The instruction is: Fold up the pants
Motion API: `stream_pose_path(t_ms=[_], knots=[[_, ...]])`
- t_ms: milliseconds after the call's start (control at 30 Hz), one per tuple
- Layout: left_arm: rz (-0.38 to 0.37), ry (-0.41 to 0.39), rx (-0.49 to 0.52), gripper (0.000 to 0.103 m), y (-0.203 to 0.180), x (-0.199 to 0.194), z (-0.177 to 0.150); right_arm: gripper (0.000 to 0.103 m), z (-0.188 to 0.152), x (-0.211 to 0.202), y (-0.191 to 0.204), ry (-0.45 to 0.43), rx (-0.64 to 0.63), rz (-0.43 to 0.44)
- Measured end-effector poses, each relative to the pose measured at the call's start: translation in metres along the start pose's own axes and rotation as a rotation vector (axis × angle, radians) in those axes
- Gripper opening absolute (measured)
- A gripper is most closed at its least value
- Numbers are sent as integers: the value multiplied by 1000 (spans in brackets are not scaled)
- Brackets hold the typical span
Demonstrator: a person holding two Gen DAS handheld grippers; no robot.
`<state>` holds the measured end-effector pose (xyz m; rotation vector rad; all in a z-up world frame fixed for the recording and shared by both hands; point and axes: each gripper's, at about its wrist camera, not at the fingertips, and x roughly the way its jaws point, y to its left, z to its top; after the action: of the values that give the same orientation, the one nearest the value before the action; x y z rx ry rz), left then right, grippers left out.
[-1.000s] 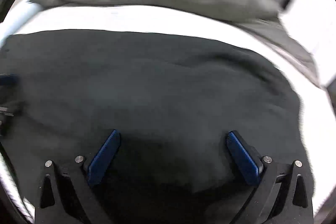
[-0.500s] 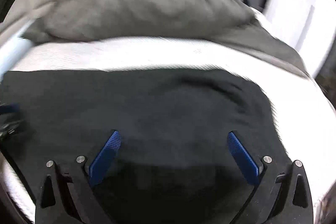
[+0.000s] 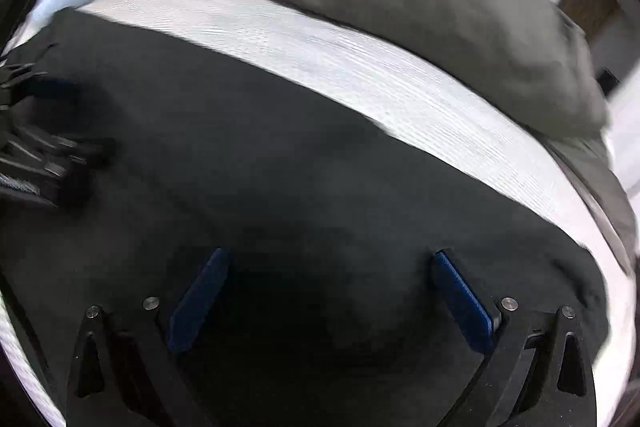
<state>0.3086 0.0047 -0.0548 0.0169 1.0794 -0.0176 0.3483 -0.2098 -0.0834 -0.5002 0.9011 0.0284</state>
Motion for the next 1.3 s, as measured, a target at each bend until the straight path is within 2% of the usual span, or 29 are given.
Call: stream_pose_path(t_ms=[67, 200, 233, 300, 367, 400, 467, 533, 600, 633, 700, 767, 833, 867, 933, 1033, 1100, 1133, 1200, 1267, 1300], knots=[[-9, -5, 4, 102, 2, 0, -1, 103, -22, 7, -51, 43, 117, -48], [-18, -26, 9, 102, 6, -1, -9, 103, -71, 7, -142, 72, 371, -206], [-17, -30, 10, 102, 7, -1, -9, 102, -79, 7, -155, 77, 429, -236], [-11, -32, 8, 102, 6, -2, -11, 102, -83, 6, -165, 84, 513, -240], [-6, -30, -8, 102, 7, -3, -9, 103, -68, 5, -156, 76, 505, -260], [-7, -34, -14, 102, 6, -7, -9, 103, -57, -4, -142, 42, 472, -226], [-32, -66, 3, 102, 4, -18, -5, 103, -26, -13, -114, -35, 399, -119], [-4, -122, 26, 102, 2, -29, 1, 103, 4, -25, -75, -97, 280, -14], [30, -129, 6, 102, 6, -27, 11, 103, 26, -30, -42, -115, 182, 69], [30, -112, -15, 102, 9, -22, 16, 103, 43, -27, -19, -119, 123, 136], [24, -58, -69, 102, 20, -7, 23, 103, 60, -10, 8, -100, 74, 195], [35, 5, -120, 102, 29, 9, 23, 103, 69, 13, 28, -61, 48, 215], [27, 20, -130, 102, 32, 15, 21, 102, 70, 39, 41, 2, 5, 204], [29, 23, -121, 102, 31, 16, 20, 102, 63, 26, 51, 9, -4, 188], [34, 18, -104, 102, 29, 14, 19, 102, 57, 30, 25, 7, 29, 152], [22, 17, -88, 102, 28, 14, 18, 102, 40, 34, -37, 27, 134, 22], [16, 20, -83, 102, 28, 17, 21, 102, 20, 37, -84, 52, 272, -75], [16, 19, -84, 102, 27, 18, 22, 102, 10, 37, -106, 59, 359, -95], [20, 18, -88, 102, 29, 19, 25, 102, -8, 27, -133, 48, 497, -76], [30, 13, -94, 102, 29, 17, 27, 102, -18, 4, -140, 33, 535, -50], [33, 10, -104, 102, 29, 15, 27, 102, -22, -17, -137, -6, 512, -73]])
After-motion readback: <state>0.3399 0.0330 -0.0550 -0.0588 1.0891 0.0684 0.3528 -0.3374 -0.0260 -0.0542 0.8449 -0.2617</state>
